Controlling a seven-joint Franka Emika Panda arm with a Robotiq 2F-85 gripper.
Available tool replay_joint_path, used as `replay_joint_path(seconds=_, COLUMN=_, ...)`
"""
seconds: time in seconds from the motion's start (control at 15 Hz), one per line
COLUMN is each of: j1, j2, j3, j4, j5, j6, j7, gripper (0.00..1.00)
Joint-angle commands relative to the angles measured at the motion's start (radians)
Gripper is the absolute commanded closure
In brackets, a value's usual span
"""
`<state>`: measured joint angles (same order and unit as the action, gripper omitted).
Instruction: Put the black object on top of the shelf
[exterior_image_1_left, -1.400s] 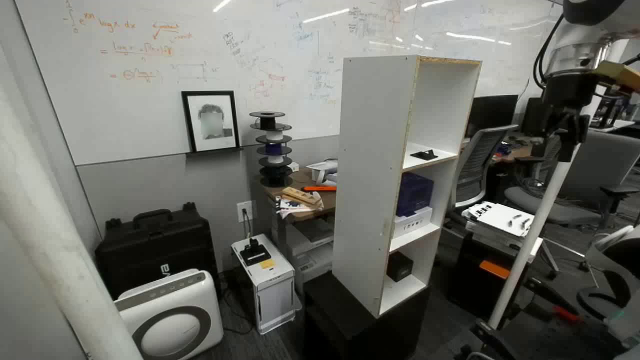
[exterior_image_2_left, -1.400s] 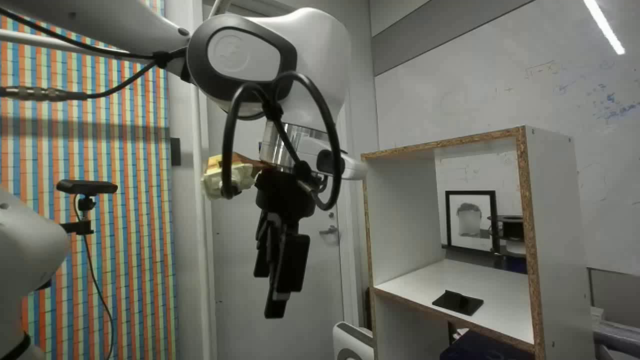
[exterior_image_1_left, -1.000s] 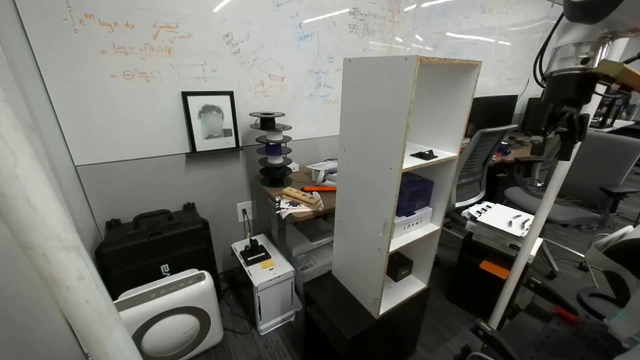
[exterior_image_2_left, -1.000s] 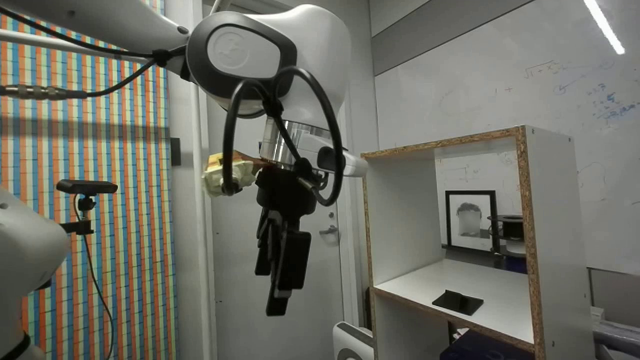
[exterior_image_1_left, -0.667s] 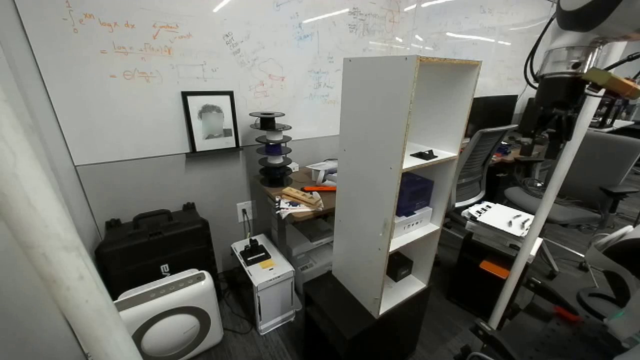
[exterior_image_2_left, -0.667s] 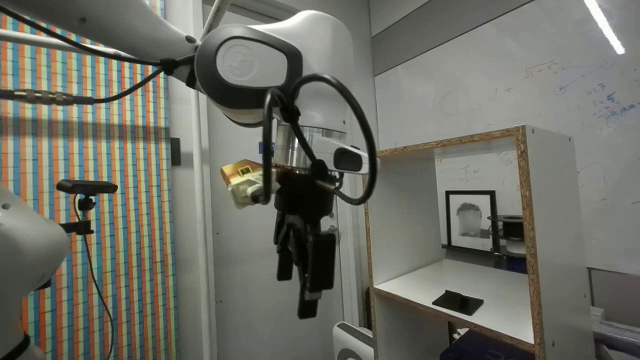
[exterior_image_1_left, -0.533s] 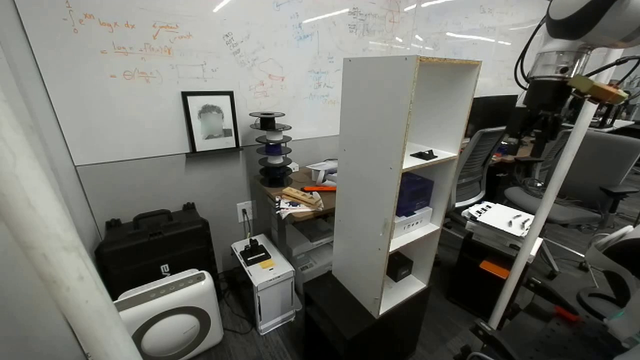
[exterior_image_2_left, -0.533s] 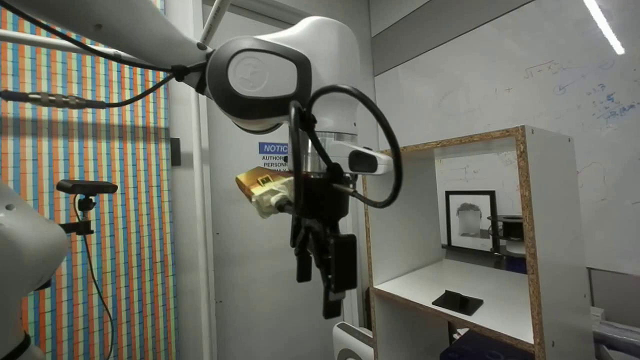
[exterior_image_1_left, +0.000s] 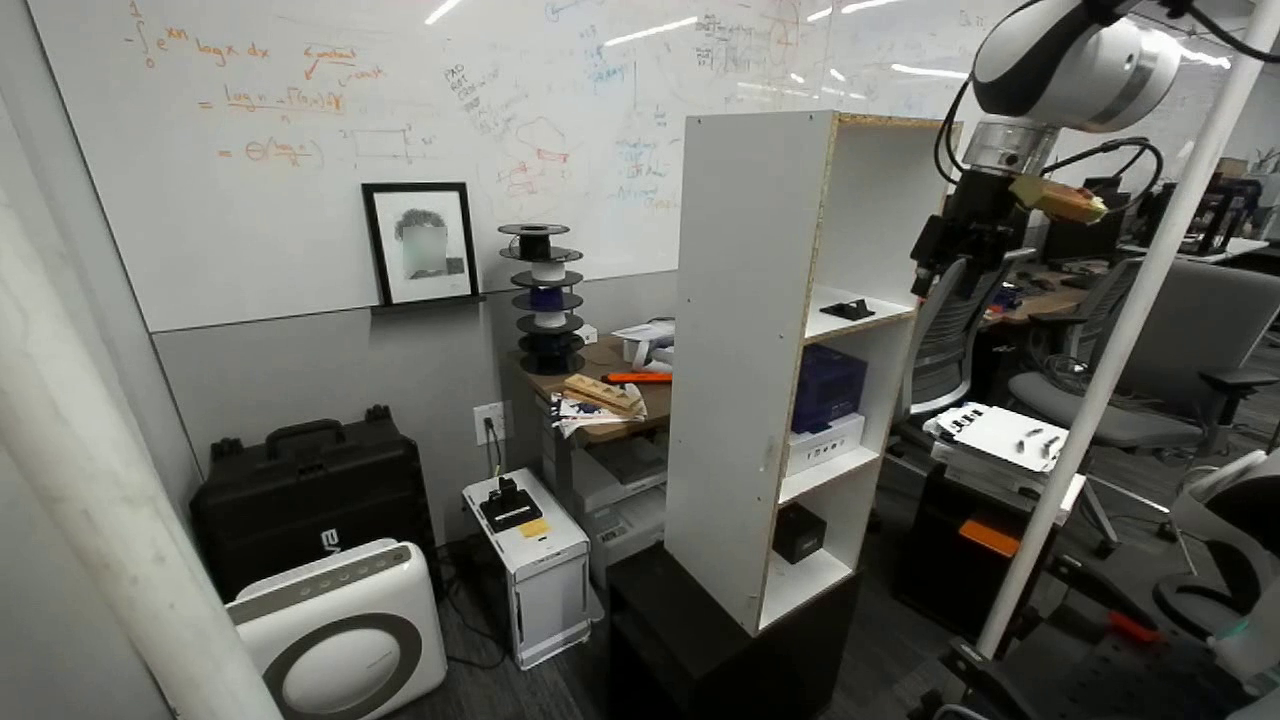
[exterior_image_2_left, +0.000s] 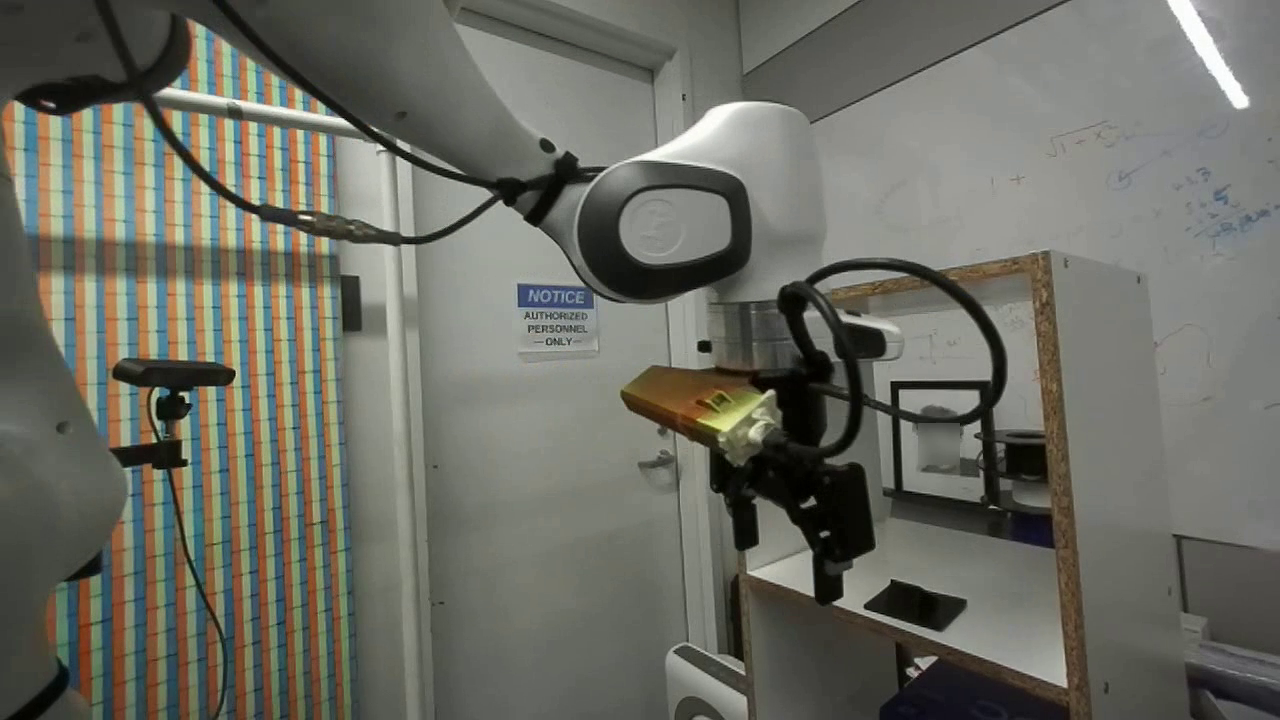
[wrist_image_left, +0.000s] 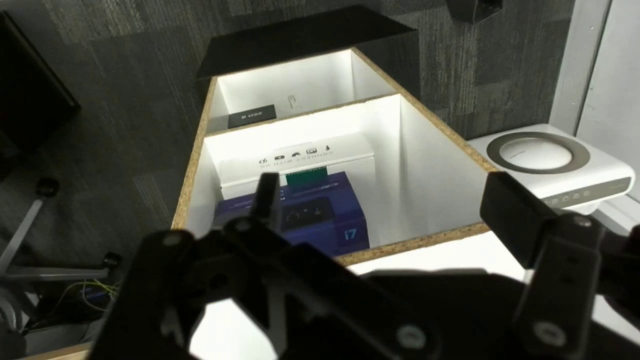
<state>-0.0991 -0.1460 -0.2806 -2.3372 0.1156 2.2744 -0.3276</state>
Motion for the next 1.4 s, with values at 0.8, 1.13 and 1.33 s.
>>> replay_joint_path(seconds=0.8, j1=-0.072, j2=0.401, j3=0.144, j4=0.301, j5=0.007, j6=0.313, j7=0.032, gripper=0.0)
replay_joint_path(seconds=1.13, j1=-0.101, j2=0.411, j3=0.197, j4=0.282, j5=0.087, j6=0.382, j7=0.007, gripper=0.26)
replay_joint_path(seconds=1.33, j1=-0.108, j2=0.405, j3=0.217, j4=0.265, j5=0.118, j6=0.382, j7=0.009, gripper=0.51)
